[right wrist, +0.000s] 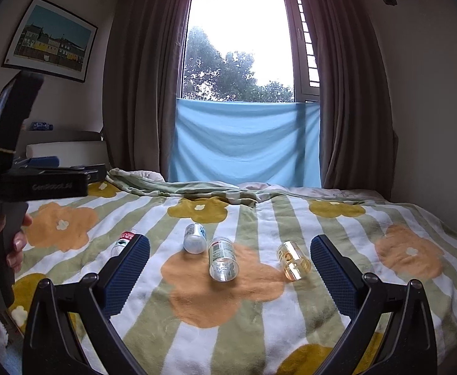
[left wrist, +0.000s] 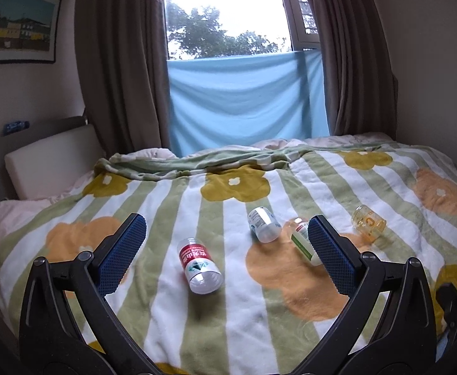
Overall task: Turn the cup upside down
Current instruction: 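Lower the left tool onto the lying white blue-labelled bottle and close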
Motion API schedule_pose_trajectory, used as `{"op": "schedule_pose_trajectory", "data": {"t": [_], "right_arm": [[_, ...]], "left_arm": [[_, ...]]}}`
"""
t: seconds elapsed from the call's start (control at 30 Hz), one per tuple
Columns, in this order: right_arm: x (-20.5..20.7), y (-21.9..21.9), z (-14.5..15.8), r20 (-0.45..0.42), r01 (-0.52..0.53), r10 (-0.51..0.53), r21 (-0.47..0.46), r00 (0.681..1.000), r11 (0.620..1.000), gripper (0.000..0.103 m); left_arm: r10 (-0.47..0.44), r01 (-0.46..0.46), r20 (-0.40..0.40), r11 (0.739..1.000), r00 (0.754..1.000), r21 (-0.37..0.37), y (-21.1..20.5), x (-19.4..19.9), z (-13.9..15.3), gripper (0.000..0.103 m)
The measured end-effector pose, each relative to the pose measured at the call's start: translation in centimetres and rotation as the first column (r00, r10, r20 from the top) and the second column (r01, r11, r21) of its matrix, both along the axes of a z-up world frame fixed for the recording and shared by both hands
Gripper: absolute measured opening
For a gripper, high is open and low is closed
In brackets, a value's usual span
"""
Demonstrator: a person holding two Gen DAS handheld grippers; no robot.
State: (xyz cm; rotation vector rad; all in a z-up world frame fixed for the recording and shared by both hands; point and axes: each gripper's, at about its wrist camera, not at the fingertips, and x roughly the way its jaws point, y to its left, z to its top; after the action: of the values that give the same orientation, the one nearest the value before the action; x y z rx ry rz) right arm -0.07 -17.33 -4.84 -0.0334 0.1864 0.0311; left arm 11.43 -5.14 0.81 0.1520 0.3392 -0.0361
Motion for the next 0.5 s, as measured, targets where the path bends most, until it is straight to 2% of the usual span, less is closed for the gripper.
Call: {"op": "schedule_pose_trajectory", "data": {"t": [0.13,0.2,0.3,0.37,0.5], "right_arm": [[1.0,-0.6,-1.8,-0.030,-0.006,0.006,0.010,1.000,1.000,0.103],[1.6,-0.9,-2.8,-0.053,-0.012,0.013,0.025,0.999,1.000,0.103],[2.4,-1.4,-4.0,-0.082,-0.018,0.022,0.043,0.996,0.999,0.103],[3.0,-1.6,-4.7,-0.099,-0.020,0.025,0.050,0.995,0.999,0.103],[3.8,-2.1,-5.7,-0.125,-0.022,0.029,0.063,0.992,0.998,0.103]], "left_arm": [[-0.019,0.020,-0.084,1.000,0.996,0.012,-1.4,6.2,-0.5,0.103],[-0.039,0.038,-0.166,0.999,0.985,-0.006,-1.8,10.1,-1.6,0.103],[-0.026,0.023,-0.303,1.000,0.953,-0.011,-2.5,16.5,-4.2,0.103],[-0.017,0.011,-0.387,1.000,0.922,-0.017,-2.9,20.4,-5.9,0.103],[0.013,-0.020,-0.495,1.000,0.869,-0.009,-4.0,26.4,-8.8,0.103]]}}
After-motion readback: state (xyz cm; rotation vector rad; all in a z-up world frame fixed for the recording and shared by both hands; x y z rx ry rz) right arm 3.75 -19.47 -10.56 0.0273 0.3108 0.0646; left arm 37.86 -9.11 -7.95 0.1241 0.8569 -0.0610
